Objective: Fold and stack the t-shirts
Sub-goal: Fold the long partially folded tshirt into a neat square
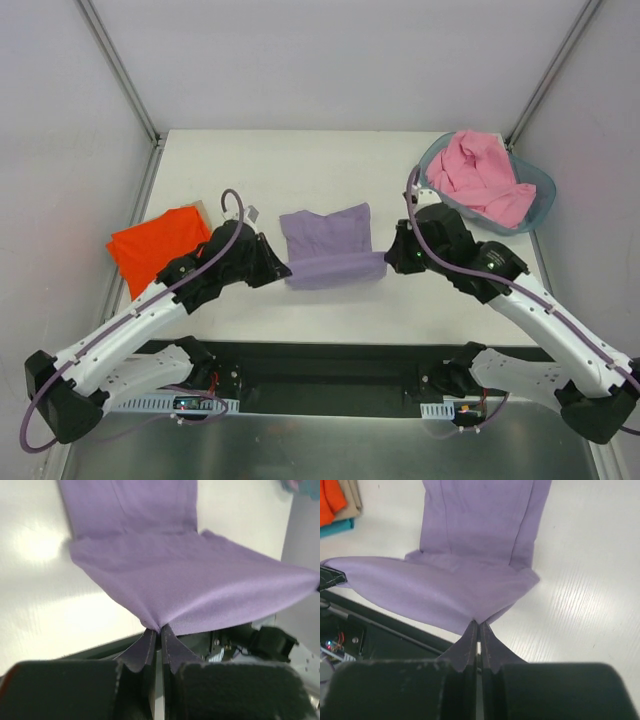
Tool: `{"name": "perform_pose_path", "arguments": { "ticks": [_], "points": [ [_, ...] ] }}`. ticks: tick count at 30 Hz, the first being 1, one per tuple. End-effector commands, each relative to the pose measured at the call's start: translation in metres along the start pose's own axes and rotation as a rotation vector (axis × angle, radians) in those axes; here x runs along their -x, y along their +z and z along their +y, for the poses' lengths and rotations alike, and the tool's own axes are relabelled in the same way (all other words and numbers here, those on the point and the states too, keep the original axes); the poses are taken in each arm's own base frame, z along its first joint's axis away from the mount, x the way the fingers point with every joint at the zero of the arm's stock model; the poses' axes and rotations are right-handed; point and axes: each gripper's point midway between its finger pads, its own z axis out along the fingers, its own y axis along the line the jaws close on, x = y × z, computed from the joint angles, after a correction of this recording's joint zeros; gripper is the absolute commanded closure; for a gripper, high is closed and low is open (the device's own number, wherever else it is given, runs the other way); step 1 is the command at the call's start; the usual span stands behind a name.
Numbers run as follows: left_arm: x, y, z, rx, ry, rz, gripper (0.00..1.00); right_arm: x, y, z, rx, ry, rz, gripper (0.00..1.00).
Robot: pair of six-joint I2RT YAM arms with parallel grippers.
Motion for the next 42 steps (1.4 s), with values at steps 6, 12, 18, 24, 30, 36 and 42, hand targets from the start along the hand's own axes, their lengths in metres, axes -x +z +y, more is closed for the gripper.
{"name": "perform_pose_path", "arguments": {
  "ticks": [6,12,18,24,30,36,42],
  "points": [
    [0.057,0.024,0.019,0.156,0.006,-0.063,1.00,0.085,0.024,-0.015,-0.121,0.007,-0.136,0.98],
    [0.088,0.038,0.014,0.186,0.022,-0.076,1.00,0.111,0.040,-0.022,-0.096,0.048,-0.145,0.98],
    [0.110,0.048,0.020,0.209,0.007,-0.075,1.00,0.126,0.061,-0.032,-0.078,0.076,-0.113,0.99],
    [0.131,0.063,0.031,0.237,-0.008,-0.057,1.00,0.134,0.089,-0.041,-0.042,0.119,-0.056,0.98],
    [0.151,0.084,0.046,0.282,-0.031,-0.040,1.00,0.140,0.126,-0.057,-0.024,0.188,0.007,0.99],
    [0.165,0.119,0.059,0.296,-0.048,0.031,1.00,0.147,0.163,-0.078,-0.031,0.235,0.048,0.99],
    [0.170,0.143,0.073,0.317,-0.077,0.073,0.96,0.141,0.205,-0.096,-0.007,0.307,0.119,0.98]
  ]
}}
